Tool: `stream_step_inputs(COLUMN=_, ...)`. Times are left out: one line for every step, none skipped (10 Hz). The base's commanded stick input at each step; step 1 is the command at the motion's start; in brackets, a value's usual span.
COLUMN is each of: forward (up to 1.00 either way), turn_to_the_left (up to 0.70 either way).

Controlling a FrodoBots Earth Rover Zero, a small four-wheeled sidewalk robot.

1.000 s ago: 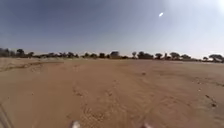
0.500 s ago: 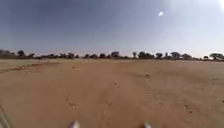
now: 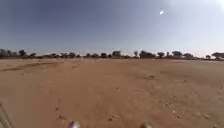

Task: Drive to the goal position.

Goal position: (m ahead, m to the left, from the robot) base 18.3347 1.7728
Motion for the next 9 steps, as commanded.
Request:
stream_step_inputs(forward=0.7, turn_to_the_left=0.0)
stream_step_inputs(forward=0.7, turn_to_the_left=0.0)
stream_step_inputs(forward=0.7, turn_to_the_left=0.0)
stream_step_inputs(forward=0.7, turn_to_the_left=0.0)
stream_step_inputs(forward=0.7, turn_to_the_left=0.0)
stream_step_inputs(forward=0.7, turn_to_the_left=0.0)
stream_step_inputs(forward=0.7, turn_to_the_left=0.0)
stream_step_inputs(forward=0.7, turn_to_the_left=0.0)
stream_step_inputs(forward=0.7, turn_to_the_left=0.0)
